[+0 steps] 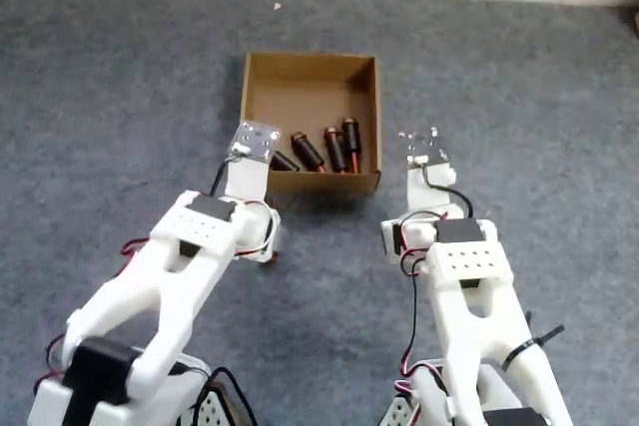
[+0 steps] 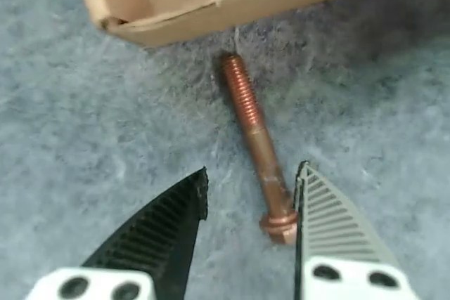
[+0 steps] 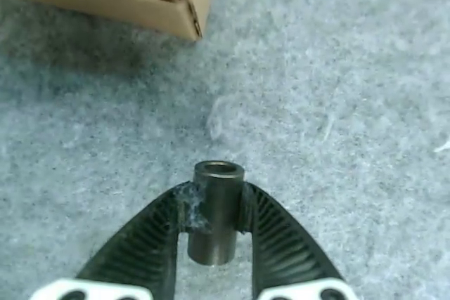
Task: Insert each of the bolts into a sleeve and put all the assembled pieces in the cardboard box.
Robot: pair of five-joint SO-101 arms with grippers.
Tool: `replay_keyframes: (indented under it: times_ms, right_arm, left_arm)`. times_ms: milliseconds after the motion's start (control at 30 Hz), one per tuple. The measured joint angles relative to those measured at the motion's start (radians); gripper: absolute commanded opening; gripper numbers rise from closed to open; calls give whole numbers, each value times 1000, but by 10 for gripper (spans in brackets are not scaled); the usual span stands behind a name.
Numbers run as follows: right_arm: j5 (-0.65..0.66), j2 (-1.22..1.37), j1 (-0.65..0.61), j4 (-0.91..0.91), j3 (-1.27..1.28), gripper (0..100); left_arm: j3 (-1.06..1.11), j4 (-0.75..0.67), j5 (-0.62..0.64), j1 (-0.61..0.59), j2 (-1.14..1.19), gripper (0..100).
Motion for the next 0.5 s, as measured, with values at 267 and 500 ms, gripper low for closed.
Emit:
replay_keyframes:
  times_ms: [267,500]
  right_arm:
    - [0,0,0,0,0,8]
    - [0,0,0,0,0,8]
  left_arm:
    - [-89,-20,135,3,127,8]
    - [-138,-18,143,-14,209,5]
